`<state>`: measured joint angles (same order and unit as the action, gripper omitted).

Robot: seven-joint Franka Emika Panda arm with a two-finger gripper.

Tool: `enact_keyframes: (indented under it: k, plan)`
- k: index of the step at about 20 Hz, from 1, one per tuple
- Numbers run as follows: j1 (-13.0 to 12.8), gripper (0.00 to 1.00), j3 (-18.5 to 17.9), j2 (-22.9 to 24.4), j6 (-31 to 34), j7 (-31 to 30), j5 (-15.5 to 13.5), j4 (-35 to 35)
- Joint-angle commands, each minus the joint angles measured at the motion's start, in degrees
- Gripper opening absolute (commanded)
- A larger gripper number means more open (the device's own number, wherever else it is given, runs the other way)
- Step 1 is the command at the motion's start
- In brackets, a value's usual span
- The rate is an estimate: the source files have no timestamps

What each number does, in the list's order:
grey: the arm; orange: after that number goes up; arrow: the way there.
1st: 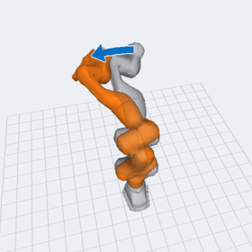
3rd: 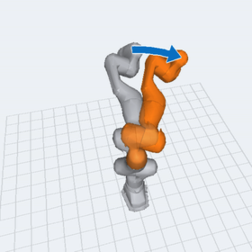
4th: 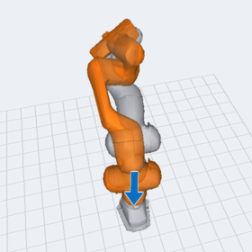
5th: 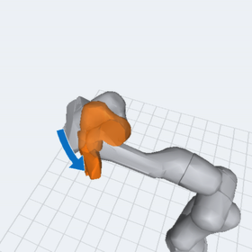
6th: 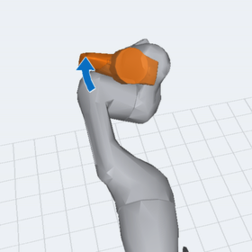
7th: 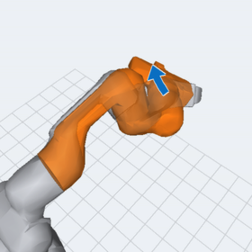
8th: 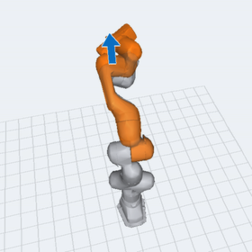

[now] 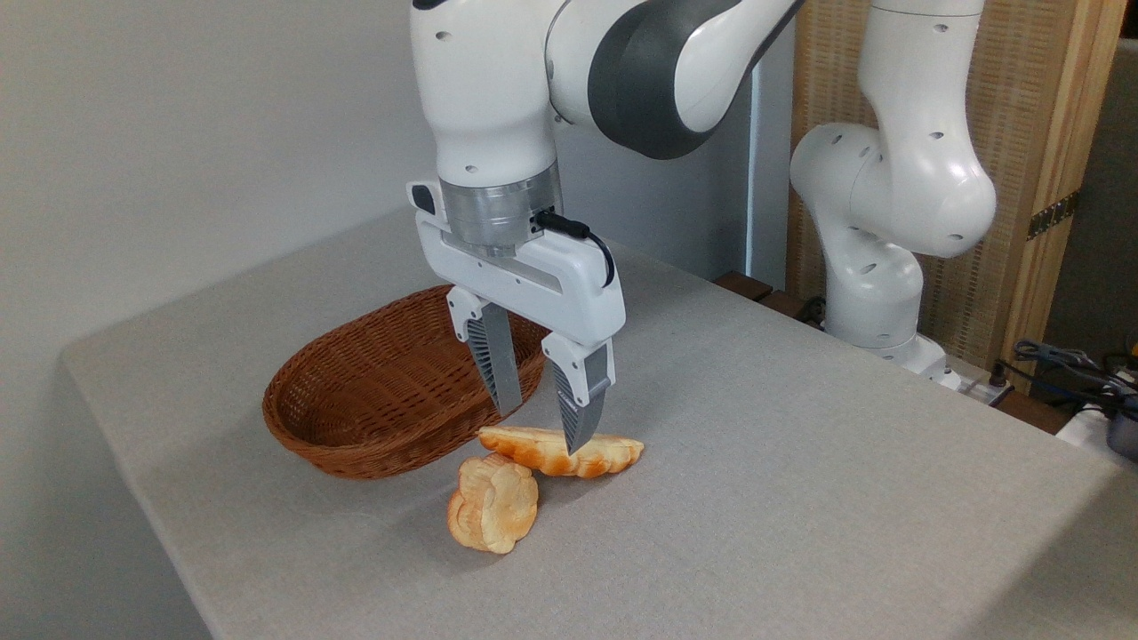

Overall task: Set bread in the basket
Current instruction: 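Lower the open gripper around the croissant and close on it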

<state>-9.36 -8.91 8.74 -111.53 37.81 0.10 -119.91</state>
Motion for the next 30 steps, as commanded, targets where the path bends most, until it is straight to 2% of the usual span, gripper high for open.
enact_keyframes:
  k: [1, 5, 29, 30]
  plan:
    - [-1.4, 1.00, -0.4, 0.7, -1.6, 0.7, -0.7, -1.5]
    - [-2.5, 1.00, -0.4, 0.1, -3.2, 0.6, -0.7, -1.5]
    - [-2.6, 1.00, -0.5, -2.2, -6.9, 2.0, -0.1, -3.2]
    - [-2.5, 0.85, -0.6, -2.2, -6.9, 2.9, 0.0, -3.2]
